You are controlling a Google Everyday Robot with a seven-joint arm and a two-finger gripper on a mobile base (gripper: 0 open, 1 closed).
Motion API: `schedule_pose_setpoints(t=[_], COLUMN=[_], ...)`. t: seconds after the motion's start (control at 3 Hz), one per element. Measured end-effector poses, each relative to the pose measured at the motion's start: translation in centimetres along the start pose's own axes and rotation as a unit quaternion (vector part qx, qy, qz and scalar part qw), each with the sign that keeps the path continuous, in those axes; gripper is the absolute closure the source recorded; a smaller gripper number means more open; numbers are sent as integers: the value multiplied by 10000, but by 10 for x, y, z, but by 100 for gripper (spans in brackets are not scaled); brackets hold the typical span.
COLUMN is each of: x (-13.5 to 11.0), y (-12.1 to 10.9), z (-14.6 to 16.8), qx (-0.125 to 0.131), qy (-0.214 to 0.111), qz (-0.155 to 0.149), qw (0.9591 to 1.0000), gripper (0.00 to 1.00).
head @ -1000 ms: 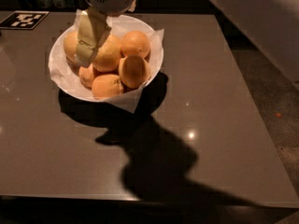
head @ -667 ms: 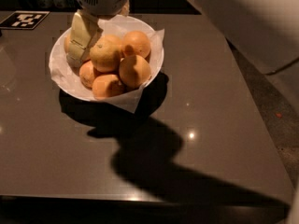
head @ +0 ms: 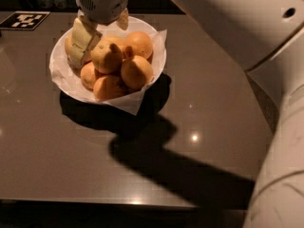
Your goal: Pick orange from white bowl
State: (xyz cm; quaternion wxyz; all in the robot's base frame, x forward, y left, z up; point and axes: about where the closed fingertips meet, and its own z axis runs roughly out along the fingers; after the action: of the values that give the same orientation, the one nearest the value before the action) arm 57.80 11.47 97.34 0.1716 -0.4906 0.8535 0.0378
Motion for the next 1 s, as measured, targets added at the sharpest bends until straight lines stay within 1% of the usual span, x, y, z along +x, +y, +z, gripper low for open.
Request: schedule_pose_setpoints(t=[0.33, 1.0], x=[-5, -15], y=[1, 4], z=[6, 16], qx=[-37, -67], qy=[69, 173], qz=[66, 52], qw=[9999, 9998], gripper=[20, 19])
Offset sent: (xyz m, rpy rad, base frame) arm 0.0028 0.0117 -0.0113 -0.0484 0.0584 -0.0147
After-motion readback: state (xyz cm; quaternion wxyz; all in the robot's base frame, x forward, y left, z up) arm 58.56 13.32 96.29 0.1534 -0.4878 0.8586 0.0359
